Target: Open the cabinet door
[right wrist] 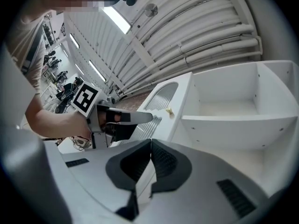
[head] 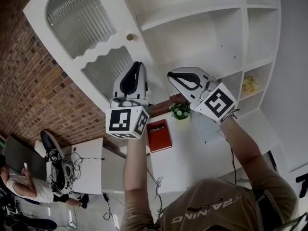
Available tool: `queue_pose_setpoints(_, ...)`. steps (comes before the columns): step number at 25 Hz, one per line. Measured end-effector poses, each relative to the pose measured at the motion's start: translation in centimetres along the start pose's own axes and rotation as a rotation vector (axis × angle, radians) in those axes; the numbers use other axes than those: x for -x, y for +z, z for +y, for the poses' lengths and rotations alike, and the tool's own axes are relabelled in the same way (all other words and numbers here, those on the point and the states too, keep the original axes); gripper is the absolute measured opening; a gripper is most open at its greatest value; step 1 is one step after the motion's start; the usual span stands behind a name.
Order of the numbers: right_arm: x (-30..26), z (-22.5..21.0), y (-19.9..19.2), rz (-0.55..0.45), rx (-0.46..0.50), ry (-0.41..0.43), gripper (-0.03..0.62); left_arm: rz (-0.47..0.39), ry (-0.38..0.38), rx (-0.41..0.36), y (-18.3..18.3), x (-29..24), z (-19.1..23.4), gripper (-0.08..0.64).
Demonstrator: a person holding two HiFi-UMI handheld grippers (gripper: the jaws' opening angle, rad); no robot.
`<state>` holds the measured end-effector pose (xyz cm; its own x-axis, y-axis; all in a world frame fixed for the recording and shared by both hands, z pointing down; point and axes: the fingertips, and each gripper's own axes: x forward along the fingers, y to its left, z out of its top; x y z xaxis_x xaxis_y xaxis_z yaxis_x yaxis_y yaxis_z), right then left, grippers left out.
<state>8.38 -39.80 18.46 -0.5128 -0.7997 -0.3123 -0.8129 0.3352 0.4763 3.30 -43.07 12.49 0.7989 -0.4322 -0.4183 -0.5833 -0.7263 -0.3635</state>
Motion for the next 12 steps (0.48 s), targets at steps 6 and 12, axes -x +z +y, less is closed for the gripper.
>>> queue_pose_setpoints(6, -0.9, 0.0, 1.2, -0.032, 0.034, 0.015, 0.012, -0.005, 0.034, -0.102, 1.9, -2.0, 1.7, 0.089)
queue_pose_setpoints(12, -1.2, -0.5, 0.6, -0.038, 0.013, 0.005, 0.012, -0.006, 0.061, -0.168, 2.3, -3.7, 3.7, 0.093)
